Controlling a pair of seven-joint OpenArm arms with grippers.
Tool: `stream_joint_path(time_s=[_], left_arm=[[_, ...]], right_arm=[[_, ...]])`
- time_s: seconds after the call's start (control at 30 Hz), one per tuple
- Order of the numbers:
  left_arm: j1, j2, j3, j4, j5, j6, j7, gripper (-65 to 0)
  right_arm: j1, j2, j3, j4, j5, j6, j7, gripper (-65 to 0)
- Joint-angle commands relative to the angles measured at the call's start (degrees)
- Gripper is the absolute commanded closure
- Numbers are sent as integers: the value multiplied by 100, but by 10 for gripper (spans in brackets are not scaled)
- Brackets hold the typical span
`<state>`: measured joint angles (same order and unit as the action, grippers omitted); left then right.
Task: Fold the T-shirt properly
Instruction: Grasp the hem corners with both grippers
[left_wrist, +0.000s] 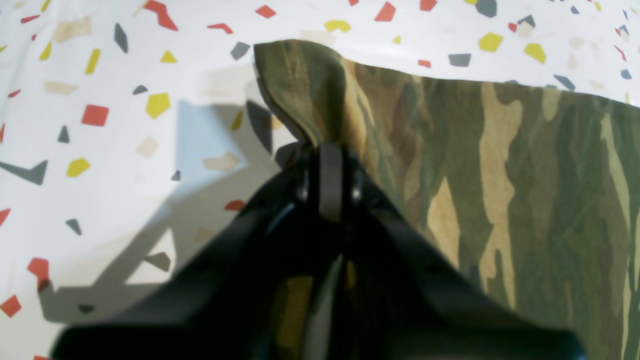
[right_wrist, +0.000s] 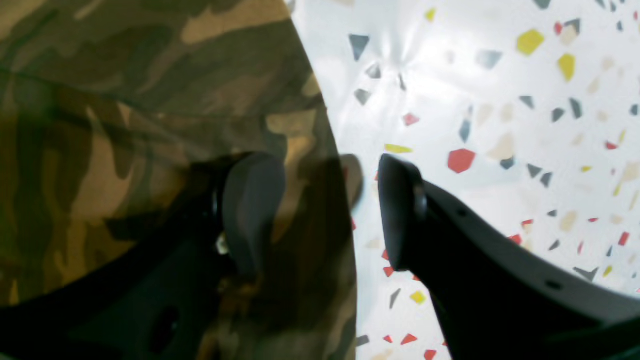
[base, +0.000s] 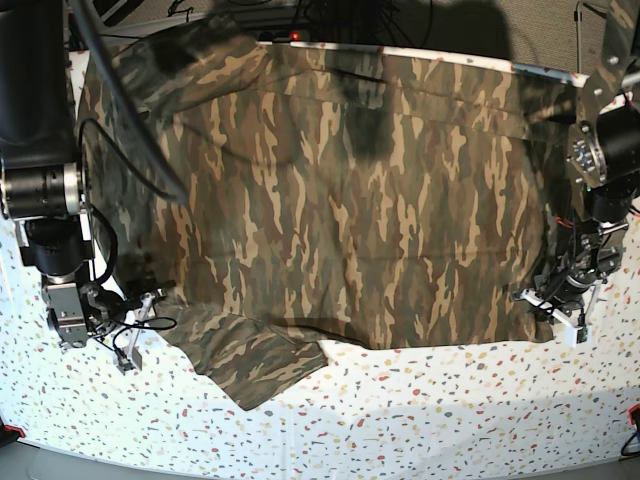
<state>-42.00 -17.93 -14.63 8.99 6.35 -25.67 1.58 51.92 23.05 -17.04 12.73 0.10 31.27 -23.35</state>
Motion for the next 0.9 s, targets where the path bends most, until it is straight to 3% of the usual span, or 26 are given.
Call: stream_joint_path(time_s=[0.0, 0.27, 0.5, 0.7, 0.87], left_arm=[[-52, -17, 7, -2, 72, -46, 267, 0], [-52, -17, 7, -2, 72, -46, 264, 0], [-52, -17, 7, -2, 72, -46, 264, 0], [-52, -15, 7, -2, 70, -46, 258, 0], [-76, -22, 7, 15, -254, -48, 155, 0]], right_arm=[[247, 59, 13, 35, 50, -35, 81, -345], [138, 11, 13, 35, 632, 197, -612, -248], [125, 13, 13, 35, 634, 164, -723, -7], [133, 17, 13, 37, 634, 127, 42, 0], [205, 15, 13, 55, 634, 157, 219, 0]])
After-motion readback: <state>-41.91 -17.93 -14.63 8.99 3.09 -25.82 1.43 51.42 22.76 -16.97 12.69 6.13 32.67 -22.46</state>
